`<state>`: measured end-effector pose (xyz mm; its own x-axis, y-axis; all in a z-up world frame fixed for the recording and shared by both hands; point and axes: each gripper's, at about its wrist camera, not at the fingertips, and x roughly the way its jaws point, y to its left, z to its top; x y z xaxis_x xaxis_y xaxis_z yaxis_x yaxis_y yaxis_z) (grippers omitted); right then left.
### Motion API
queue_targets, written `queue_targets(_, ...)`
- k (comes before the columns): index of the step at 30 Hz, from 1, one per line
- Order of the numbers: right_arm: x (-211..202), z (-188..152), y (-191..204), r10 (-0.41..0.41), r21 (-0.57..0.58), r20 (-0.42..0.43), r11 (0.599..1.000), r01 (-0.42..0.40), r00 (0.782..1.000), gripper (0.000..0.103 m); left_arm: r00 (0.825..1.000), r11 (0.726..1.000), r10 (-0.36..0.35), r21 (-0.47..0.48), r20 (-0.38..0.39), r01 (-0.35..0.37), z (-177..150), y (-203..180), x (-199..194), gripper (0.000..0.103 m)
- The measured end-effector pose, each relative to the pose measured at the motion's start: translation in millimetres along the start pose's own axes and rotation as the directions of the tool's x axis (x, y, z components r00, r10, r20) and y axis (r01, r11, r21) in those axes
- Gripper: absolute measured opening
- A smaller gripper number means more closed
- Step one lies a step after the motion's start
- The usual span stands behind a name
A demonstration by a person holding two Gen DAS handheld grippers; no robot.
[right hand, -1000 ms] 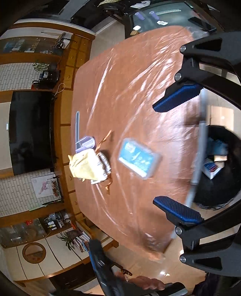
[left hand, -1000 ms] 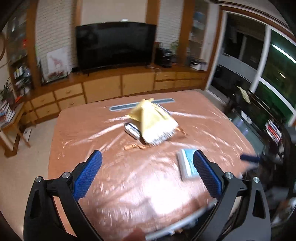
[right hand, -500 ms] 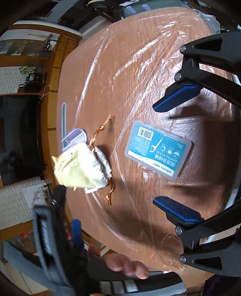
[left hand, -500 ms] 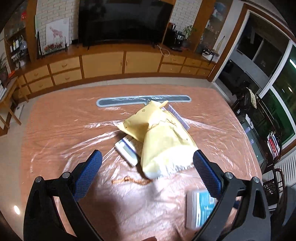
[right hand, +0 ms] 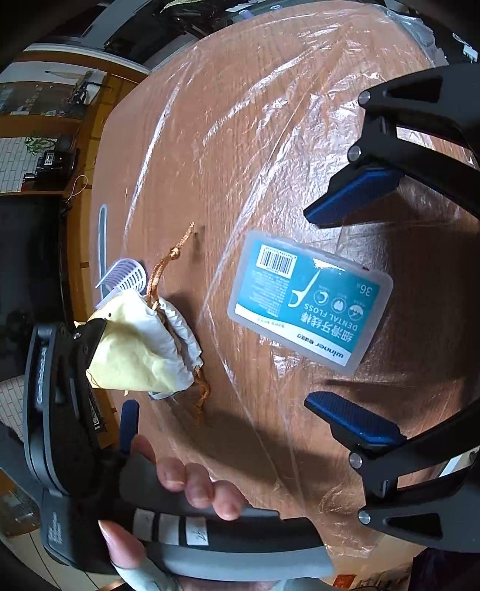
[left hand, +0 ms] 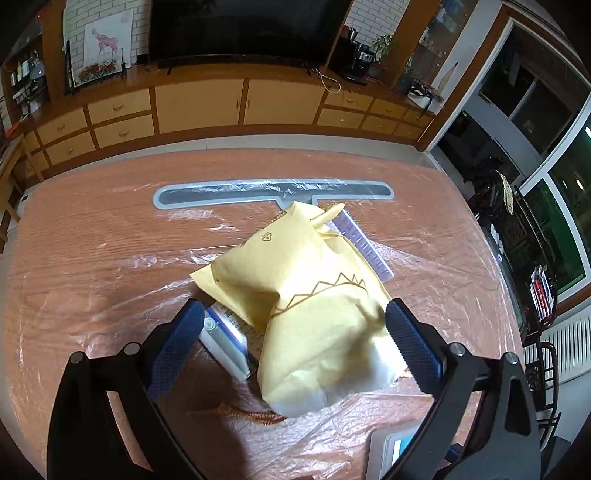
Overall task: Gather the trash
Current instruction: 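Move the left tool to the yellow envelope while the right tool reaches the floss case, then grasp the yellow envelope with the left tool while the right tool grasps the blue floss case, then lift the yellow envelope with the left tool while the right tool lifts the floss case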
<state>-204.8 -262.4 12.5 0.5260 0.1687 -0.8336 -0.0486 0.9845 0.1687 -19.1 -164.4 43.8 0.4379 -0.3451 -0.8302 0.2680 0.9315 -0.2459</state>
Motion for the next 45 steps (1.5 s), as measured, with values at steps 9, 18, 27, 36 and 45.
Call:
queue_targets(9, 0.2, 0.4, -2.8, 0.006, 0.003, -0.005, 1.0, -0.006, 1.0, 0.073, 0.996, 0.996, -0.088, -0.022, -0.026, 0.087, 2.5, 4.4, 12.9, 0.081)
queue_targets(18, -3.3, 3.3, -9.1, 0.019, 0.005, -0.005, 1.0, -0.019, 1.0, 0.056, 0.986, 0.986, -0.164, -0.046, -0.03, 0.162, -4.2, 9.0, 9.0, 0.052)
queue_targets(27, -5.8, 6.2, -24.3, 0.055, 0.039, -0.006, 0.998, -0.054, 0.998, 0.056, 0.991, 0.991, -0.134, -0.008, 0.003, 0.135, -16.6, 5.9, -13.5, 0.049)
queue_targets(36, -11.9, 12.9, -36.7, 0.084, 0.062, 0.002, 0.995, -0.084, 0.996, 0.055, 0.986, 0.987, -0.16, -0.001, 0.056, 0.16, -33.4, 9.5, -46.4, 0.049)
queue_targets(45, -13.6, 13.2, -44.8, 0.106, 0.092, 0.004, 0.99, -0.106, 0.994, 0.055, 0.989, 0.993, -0.12, 0.018, 0.087, 0.119, -61.3, 10.5, -70.6, 0.049)
